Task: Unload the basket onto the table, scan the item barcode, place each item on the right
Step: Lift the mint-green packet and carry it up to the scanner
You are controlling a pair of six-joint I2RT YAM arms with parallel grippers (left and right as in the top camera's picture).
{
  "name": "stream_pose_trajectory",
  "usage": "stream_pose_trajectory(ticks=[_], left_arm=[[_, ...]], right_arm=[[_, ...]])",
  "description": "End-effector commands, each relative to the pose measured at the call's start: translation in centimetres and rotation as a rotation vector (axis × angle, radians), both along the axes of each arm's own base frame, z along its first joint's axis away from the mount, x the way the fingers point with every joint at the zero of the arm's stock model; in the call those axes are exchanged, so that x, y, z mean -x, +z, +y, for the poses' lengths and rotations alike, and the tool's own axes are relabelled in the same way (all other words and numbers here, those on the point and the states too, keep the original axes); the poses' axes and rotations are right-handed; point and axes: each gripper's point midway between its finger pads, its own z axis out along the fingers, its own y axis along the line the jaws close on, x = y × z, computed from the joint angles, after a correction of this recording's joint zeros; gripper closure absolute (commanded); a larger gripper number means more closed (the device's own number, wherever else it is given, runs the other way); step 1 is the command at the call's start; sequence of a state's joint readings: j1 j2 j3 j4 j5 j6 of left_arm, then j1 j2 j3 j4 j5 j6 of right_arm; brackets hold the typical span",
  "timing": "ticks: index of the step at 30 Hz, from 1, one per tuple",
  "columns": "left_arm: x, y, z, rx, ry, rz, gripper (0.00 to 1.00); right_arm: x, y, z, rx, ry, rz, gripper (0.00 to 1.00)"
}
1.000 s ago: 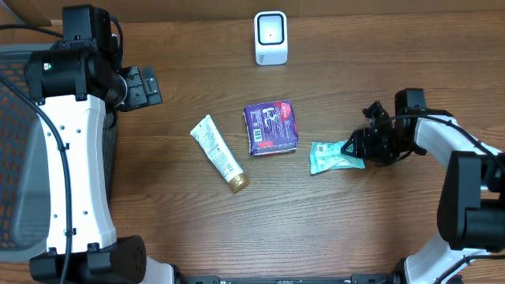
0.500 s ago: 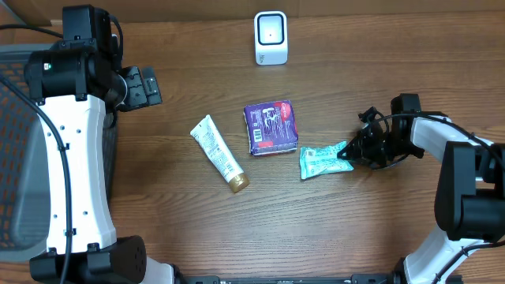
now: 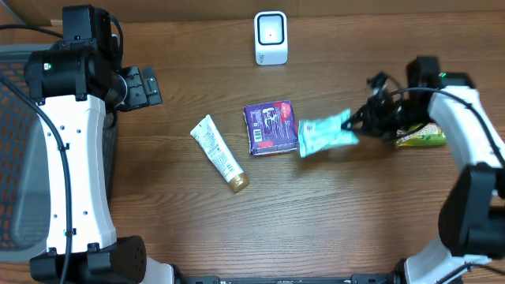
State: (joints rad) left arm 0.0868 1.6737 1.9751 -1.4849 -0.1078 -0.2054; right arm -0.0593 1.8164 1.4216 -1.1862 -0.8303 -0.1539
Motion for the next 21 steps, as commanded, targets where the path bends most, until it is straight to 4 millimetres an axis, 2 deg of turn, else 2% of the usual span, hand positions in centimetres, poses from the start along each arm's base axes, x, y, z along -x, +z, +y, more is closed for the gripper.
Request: stream_pose_trajectory(ticks=[1,6,8,11,16,21], left_arm=[[0.0,-0.1,-0.1,-0.005,-0.02,0.006,0.0],[0.0,-0.1,-0.1,-0.005,-0.02,0.006,0.0],[0.0,-0.1,-0.1,-0.005,-0.02,0.006,0.0],[0.0,-0.1,-0.1,-0.005,-0.02,0.006,0.0],[0.0,-0.1,-0.1,-0.005,-0.02,0.006,0.0],[0.0,-0.1,-0.1,-0.005,-0.02,0.006,0.0]], right_arm=[[-1.0,7.0,1.2,-0.113,0.074,-0.247,0.96],[-1.4,12.6,2.5,-0.238,0.114,-0.428,0.96],[-1.6,13.8,2.8,-0.261,0.115,-0.459,0.96],[-2.5,14.2,2.9,-0.235,0.074,-0.446,0.96],[-3.3,14.9,4.4,-0.182,0.039,-0.424,0.96],[-4.2,17.1,5.5,-0.056,-0.025,-0.437,0.96]])
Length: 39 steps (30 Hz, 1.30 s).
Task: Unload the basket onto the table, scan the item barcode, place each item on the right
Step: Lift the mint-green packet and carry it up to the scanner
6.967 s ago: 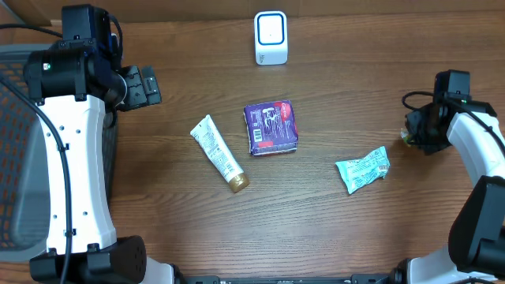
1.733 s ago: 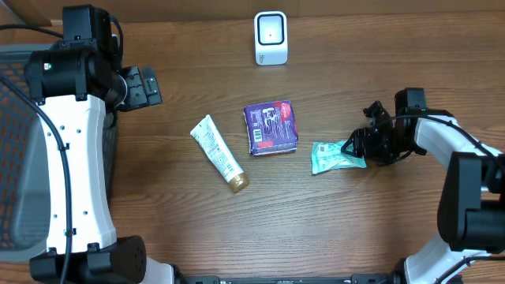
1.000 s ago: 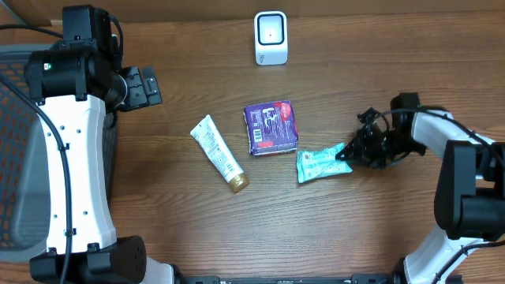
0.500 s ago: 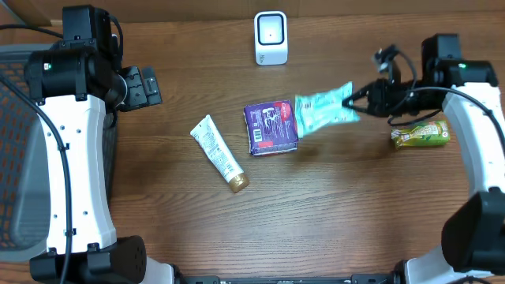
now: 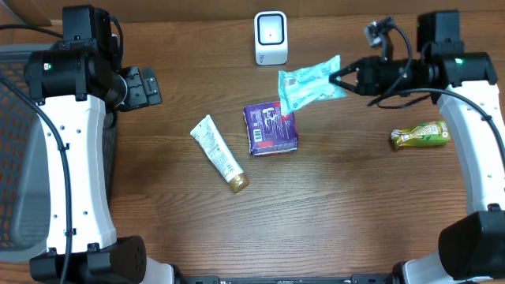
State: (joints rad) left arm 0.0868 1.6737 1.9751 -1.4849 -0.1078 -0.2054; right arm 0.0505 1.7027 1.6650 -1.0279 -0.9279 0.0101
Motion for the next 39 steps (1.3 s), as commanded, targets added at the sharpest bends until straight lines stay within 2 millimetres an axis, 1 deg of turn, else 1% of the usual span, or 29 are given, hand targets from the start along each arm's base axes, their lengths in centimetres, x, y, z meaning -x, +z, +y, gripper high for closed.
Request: stream_pose_trajectory(ticks=[1,2,5,8,10,13,14,16,20,22,25,27,30,31,33,36,38,39], left_arm=[[0.0,-0.1,-0.1,-0.005,-0.02,0.006,0.0],[0.0,-0.1,-0.1,-0.005,-0.02,0.006,0.0],[0.0,-0.1,-0.1,-0.005,-0.02,0.006,0.01],[0.0,-0.1,-0.1,-0.005,-0.02,0.006,0.0],[0.0,-0.1,-0.1,-0.005,-0.02,0.006,0.0],[0.0,-0.1,-0.1,-0.005,-0.02,0.006,0.0],[0.0,-0.1,-0.1,-0.005,-0.02,0.006,0.01],[0.0,-0.1,-0.1,-0.005,-0.02,0.006,0.0],[0.0,-0.1,-0.1,-0.005,-0.02,0.006,0.0],[0.0,-0.1,-0.1,-0.005,-0.02,0.006,0.0],[0.0,-0.1,-0.1,-0.005,-0.02,0.006,0.0],[0.0,-0.1,-0.1,-0.005,-0.02,0.006,0.01],[0.0,-0.1,-0.1,-0.005,-0.02,0.006,0.0],[0.0,-0.1,-0.1,-0.005,-0.02,0.006,0.0],[0.0,-0.1,-0.1,-0.005,-0.02,0.006,0.01],[0.0,-0.1,-0.1,-0.005,-0.02,0.006,0.0],[0.0,-0.1,-0.1,-0.005,-0.02,0.006,0.0],[0.0,-0.1,-0.1,-0.005,-0.02,0.006,0.0]], right_arm=[[-0.4,4.3,0.7,0.075,-0.09,-0.062,0.96],[-0.3,4.9,0.9,0.091,-0.098,-0.073,0.96],[0.3,7.3,1.9,0.126,-0.095,-0.125,0.96],[1.5,8.9,3.4,0.125,-0.036,-0.175,0.96],[2.3,9.0,4.5,0.129,0.015,-0.199,0.96],[3.3,8.5,5.8,0.153,0.085,-0.222,0.96],[3.5,8.3,6.1,0.165,0.096,-0.227,0.96],[3.1,7.6,6.1,0.224,0.069,-0.239,0.96],[0.0,5.2,4.0,0.515,-0.182,-0.265,0.96],[-1.4,4.0,4.0,0.673,-0.269,-0.315,0.96],[-2.8,3.0,4.5,0.796,-0.332,-0.371,0.96],[-4.2,2.9,4.1,0.88,-0.416,-0.421,0.96],[-6.9,4.0,3.1,0.994,-0.593,-0.531,0.96],[-7.6,4.3,3.0,1.02,-0.624,-0.564,0.96],[-9.2,4.6,3.2,1.067,-0.65,-0.633,0.96],[-11.3,3.9,4.2,1.127,-0.604,-0.709,0.96],[-12.6,3.0,4.8,1.205,-0.523,-0.768,0.96],[-13.2,2.4,5.3,1.264,-0.451,-0.805,0.96]])
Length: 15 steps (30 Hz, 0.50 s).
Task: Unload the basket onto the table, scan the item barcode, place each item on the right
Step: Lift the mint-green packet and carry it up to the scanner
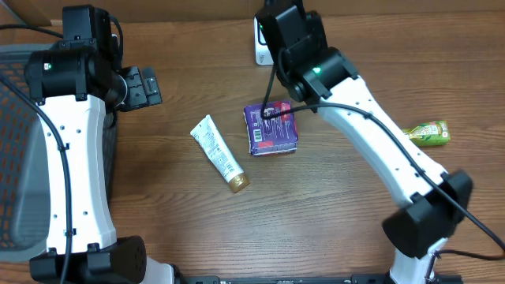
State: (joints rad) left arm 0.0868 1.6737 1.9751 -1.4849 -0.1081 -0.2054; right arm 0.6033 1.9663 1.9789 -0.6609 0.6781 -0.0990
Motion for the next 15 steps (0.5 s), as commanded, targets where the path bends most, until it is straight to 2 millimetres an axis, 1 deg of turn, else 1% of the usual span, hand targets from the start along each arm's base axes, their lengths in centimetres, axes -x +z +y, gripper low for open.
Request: stream_pose_trajectory(ticks=[1,3,7,9,13,15], left_arm=[[0.0,-0.1,-0.1,-0.005,-0.02,0.005,0.0],[0.0,-0.1,-0.1,-0.005,-0.02,0.006,0.0],[0.0,-0.1,-0.1,-0.005,-0.02,0.006,0.0],[0.0,-0.1,-0.1,-0.005,-0.02,0.005,0.0],[0.0,-0.1,-0.1,-0.005,-0.02,0.005,0.0],[0.0,-0.1,-0.1,-0.005,-0.02,0.005,0.01]], right_arm=[[-2.0,-0.7,-0.2,0.328,0.069,0.0,0.96],[-3.4,-1.6,0.9,0.428,0.126,-0.012,0.96],[-5.9,-2.8,2.6,0.545,0.18,-0.074,0.96],[-7.0,-3.8,3.8,0.607,0.23,-0.097,0.96],[-8.5,-5.9,5.7,0.71,0.327,-0.123,0.96],[-9.0,-6.4,6.1,0.746,0.339,-0.14,0.96]])
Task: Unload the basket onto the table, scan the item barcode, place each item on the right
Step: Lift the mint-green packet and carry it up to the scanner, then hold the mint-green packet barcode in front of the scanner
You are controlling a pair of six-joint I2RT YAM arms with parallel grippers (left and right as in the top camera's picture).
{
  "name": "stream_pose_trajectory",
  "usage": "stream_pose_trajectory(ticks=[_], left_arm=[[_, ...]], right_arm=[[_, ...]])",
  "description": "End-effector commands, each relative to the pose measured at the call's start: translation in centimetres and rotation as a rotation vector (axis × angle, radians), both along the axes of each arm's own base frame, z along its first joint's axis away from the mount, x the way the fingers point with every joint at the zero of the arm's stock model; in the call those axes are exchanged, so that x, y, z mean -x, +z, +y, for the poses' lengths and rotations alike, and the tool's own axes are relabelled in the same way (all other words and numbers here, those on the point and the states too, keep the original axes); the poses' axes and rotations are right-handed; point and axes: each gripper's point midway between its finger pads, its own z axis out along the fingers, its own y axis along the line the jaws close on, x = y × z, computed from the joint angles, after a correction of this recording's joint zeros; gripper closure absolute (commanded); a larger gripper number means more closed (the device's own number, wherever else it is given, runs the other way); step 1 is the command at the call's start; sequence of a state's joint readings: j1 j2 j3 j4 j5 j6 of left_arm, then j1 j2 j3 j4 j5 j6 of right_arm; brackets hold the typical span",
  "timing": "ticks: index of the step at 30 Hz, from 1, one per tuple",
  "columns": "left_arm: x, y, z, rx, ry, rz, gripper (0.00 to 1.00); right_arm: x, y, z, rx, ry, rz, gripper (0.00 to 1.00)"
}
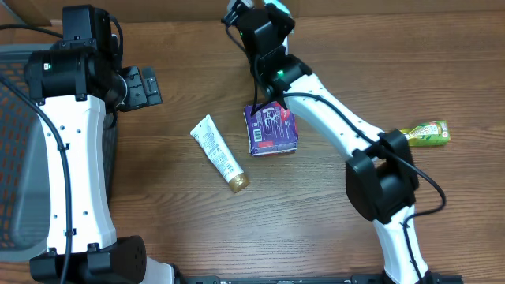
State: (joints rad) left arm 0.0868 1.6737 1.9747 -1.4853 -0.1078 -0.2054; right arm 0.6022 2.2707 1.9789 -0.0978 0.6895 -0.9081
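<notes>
My right arm reaches across the table to the far centre. Its gripper [241,14] sits at the back edge and is mostly covered by its own wrist. A pale teal edge of the packet [230,8] sticks out at its tip, so it appears shut on the packet. The white scanner is hidden behind the arm. My left gripper [148,87] hangs at the far left, away from everything; its jaws cannot be made out.
A purple box [272,128] lies at the table's centre, just under the right arm. A white tube with a gold cap [218,152] lies to its left. A green pouch [424,134] rests at the right. A mesh chair [16,158] stands beside the left arm.
The right wrist has shifted a little left and further back, from over the scanner to the table's back edge. A pale edge of the packet now shows at its tip. The left arm is unchanged.
The right gripper first held the teal packet low beside the purple box. Then it held it raised near the white scanner. After that the arm covered the scanner with the packet hidden, and now it has moved slightly further left and back.
</notes>
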Motion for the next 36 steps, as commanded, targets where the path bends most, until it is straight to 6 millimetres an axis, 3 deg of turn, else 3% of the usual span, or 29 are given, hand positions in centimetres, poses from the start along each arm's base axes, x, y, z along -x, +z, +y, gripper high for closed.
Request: stream_pose_trajectory(ticks=[1,8,24,31,36], left_arm=[[0.0,-0.1,-0.1,-0.006,-0.02,0.005,0.01],[0.0,-0.1,-0.1,-0.006,-0.02,0.005,0.0],[0.0,-0.1,-0.1,-0.006,-0.02,0.005,0.01],[0.0,-0.1,-0.1,-0.005,-0.02,0.005,0.01],[0.0,-0.1,-0.1,-0.006,-0.02,0.005,0.01]], right_arm=[[-1.0,0.2,0.9,0.149,0.07,-0.033,0.96],[-1.7,-0.1,2.2,0.115,0.126,-0.068,0.96],[-1.4,-0.9,1.5,0.139,0.099,-0.027,0.96],[1.6,0.0,3.6,0.012,0.163,0.068,0.96],[5.6,2.9,3.9,-0.158,0.231,0.191,0.96]])
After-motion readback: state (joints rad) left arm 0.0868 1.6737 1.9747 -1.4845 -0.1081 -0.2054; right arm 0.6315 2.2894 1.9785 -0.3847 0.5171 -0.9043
